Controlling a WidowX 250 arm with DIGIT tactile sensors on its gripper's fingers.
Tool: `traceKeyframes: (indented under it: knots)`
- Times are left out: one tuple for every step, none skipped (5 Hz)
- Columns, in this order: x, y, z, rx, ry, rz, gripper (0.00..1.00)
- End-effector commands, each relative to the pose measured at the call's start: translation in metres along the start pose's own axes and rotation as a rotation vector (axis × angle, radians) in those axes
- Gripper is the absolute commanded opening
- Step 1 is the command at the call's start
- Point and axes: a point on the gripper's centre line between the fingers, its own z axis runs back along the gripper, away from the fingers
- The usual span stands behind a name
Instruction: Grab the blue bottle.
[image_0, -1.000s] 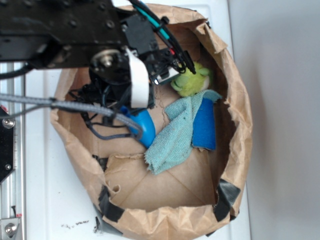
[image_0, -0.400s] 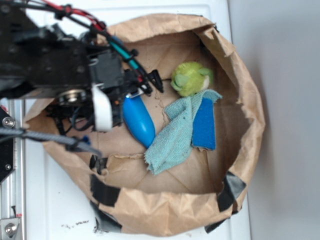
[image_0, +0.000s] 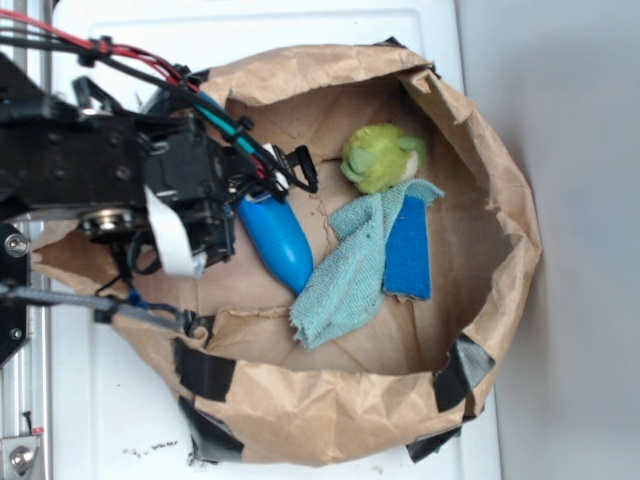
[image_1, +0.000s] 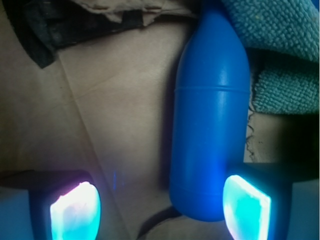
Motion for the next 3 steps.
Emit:
traceKeyframes:
  knots:
    - [0.011,0.019,0.006,0.006,0.005,0.044,1.00]
    - [0.006,0.026,0.013,-0.028,0.010,0.052,1.00]
    - [0.005,0.026,0.017,-0.048,-0.003,0.043,1.00]
